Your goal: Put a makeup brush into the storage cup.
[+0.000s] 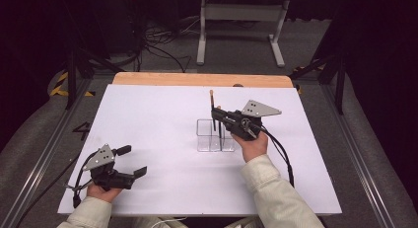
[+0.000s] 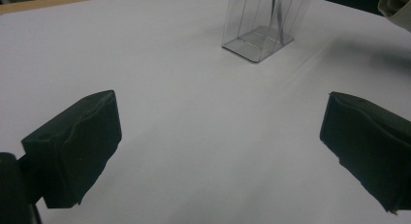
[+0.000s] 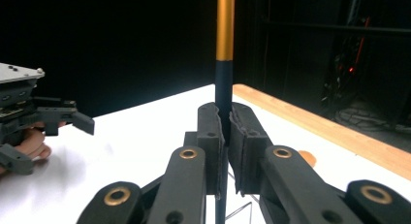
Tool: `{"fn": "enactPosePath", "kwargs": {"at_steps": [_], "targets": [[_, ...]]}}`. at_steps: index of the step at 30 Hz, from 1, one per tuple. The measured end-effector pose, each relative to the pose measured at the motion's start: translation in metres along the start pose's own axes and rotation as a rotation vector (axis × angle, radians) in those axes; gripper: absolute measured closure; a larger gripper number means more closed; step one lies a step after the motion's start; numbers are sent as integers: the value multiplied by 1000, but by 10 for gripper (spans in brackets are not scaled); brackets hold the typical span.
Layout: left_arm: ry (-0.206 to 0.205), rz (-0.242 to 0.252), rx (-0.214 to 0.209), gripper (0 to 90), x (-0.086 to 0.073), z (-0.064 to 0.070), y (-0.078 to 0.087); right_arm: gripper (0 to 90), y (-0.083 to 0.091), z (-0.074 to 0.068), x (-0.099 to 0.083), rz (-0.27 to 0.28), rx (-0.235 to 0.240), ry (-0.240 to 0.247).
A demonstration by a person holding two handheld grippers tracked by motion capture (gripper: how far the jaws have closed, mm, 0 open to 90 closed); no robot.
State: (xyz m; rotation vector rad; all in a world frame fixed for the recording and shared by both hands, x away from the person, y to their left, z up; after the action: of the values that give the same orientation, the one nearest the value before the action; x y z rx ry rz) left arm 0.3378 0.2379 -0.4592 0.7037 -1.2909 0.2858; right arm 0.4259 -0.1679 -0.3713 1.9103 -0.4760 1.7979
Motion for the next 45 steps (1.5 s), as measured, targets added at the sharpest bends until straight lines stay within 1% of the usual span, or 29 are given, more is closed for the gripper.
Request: {"fn": "enactPosePath", "kwargs": {"at_steps": [5, 11, 16, 19, 23, 31, 35, 41, 45], "targets": [[0, 0, 1, 18, 0, 0, 0, 836, 0, 4, -9, -25, -2, -29], [0, 0, 1, 19, 0, 0, 0, 835, -2, 3, -12, -38, -1, -30], [1, 0, 1, 19, 0, 0, 0, 835, -3, 3, -16, -61, -4, -40], [1, 0, 2, 19, 0, 0, 0, 835, -3, 4, -19, -58, -6, -37], [0, 0, 3, 19, 0, 0, -1, 834, -1, 6, -24, -73, -4, -58], [2, 2, 1, 19, 0, 0, -1, 832, -2, 6, -28, -88, -1, -65], [4, -1, -4, 19, 0, -1, -1, 832, -3, 6, -29, -107, -2, -65], [-1, -3, -3, 19, 0, -1, -1, 830, -2, 7, -30, -119, 0, -85], [-1, -1, -1, 19, 0, -1, -1, 831, -2, 7, -31, -125, -1, -85]]}}
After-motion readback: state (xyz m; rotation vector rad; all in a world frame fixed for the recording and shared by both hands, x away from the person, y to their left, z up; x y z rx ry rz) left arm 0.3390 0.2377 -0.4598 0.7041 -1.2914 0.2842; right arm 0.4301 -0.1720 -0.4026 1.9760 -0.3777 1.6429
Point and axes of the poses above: each handheld gripper's, and its own axes: y roughly backward along the jaws, x roughly out of its top, z roughly to its right, the point moved 1 cm from there along -y, roughly forward along the jaws, and after that the axes turned 4 degrees about z, right-handed, at the moved point
